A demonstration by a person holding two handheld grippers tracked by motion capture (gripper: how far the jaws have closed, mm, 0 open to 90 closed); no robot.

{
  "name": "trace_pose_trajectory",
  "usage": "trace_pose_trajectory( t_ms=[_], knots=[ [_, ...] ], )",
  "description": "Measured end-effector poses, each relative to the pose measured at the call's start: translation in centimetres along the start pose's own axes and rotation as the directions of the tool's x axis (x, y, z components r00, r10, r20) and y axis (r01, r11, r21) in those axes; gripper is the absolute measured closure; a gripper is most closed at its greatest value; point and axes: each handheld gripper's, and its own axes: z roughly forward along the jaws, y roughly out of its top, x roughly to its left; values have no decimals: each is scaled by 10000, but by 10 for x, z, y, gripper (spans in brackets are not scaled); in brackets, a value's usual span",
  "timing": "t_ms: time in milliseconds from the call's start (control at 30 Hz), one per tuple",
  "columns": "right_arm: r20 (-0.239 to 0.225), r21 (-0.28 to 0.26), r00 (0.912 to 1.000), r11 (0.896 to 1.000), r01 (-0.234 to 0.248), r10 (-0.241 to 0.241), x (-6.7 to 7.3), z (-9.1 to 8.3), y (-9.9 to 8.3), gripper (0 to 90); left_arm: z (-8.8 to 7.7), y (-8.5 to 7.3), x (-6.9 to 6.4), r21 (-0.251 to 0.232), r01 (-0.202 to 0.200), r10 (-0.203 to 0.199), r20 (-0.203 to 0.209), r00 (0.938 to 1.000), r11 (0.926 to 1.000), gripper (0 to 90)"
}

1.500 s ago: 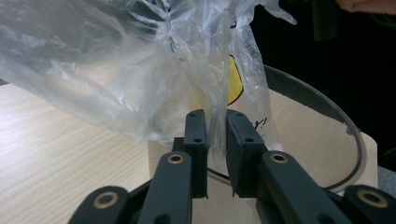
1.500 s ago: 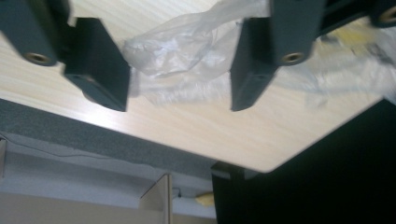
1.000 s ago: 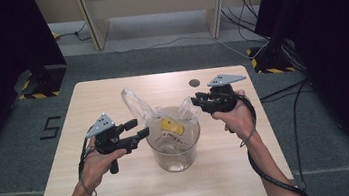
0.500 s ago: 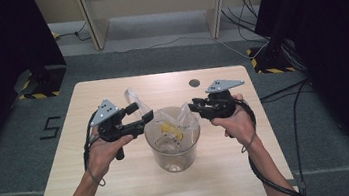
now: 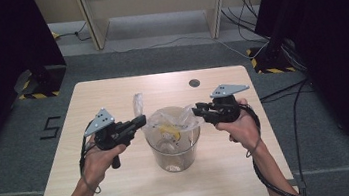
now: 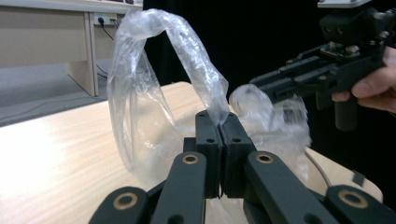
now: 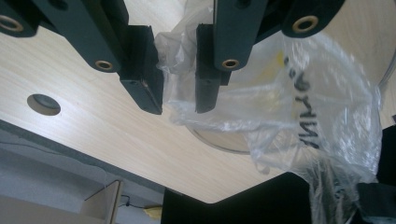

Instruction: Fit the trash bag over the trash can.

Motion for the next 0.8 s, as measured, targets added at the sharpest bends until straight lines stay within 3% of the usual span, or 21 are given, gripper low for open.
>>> trace_pose_trajectory(
  t_ms=[100, 300, 800],
  knots=[
    [-35, 82, 10000, 10000, -48, 48, 0, -3, -7, 734, -12, -11, 1, 85, 343, -345, 220, 9992, 9994, 884],
    [-227, 135, 9997, 9999, -12, 15, 5, -8, -14, 737, -19, -23, 0, 137, 639, -643, 346, 9973, 9979, 881],
    [-711, 37, 9974, 10000, 78, -75, 19, -26, -31, 739, -26, -39, -7, 362, 932, -958, 773, 9924, 9950, 853]
  ],
)
